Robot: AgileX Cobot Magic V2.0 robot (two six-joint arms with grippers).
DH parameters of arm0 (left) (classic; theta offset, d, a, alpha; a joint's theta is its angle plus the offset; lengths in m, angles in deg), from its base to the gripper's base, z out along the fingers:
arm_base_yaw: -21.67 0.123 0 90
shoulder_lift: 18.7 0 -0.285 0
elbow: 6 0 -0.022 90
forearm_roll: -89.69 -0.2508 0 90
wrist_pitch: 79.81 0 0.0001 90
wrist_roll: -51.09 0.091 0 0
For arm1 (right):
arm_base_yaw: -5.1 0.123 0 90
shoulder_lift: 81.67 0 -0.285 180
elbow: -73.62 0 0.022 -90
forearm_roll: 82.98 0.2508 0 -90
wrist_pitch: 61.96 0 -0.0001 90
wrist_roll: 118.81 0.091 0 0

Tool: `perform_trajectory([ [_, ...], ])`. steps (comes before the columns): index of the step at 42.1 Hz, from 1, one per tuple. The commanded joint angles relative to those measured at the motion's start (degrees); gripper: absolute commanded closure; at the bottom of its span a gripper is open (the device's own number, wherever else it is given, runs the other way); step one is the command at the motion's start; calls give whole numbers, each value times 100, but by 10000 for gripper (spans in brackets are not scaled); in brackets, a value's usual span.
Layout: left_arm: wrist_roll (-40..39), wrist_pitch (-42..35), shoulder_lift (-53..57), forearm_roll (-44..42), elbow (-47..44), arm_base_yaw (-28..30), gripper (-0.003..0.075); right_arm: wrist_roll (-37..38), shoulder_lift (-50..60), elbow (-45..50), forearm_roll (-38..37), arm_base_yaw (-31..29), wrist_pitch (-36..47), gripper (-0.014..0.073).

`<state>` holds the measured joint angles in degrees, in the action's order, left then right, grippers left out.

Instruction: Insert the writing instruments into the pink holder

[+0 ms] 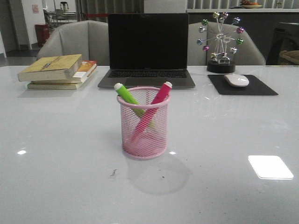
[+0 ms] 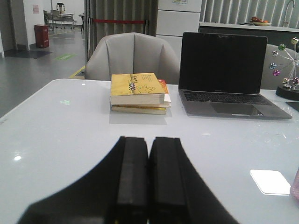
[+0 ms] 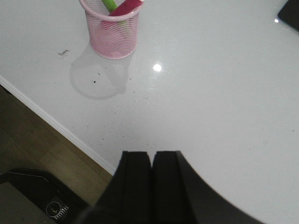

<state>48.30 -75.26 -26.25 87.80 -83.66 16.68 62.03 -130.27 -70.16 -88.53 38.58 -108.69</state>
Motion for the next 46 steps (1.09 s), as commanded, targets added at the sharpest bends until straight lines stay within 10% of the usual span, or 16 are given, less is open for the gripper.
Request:
perform_trajectory([
  [1, -55, -520, 113, 58, -7, 18, 627, -22, 38, -139, -47, -24, 346, 537],
  [46, 377, -639, 113, 271, -7, -5, 627, -22, 38, -139, -47, -24, 346, 537],
])
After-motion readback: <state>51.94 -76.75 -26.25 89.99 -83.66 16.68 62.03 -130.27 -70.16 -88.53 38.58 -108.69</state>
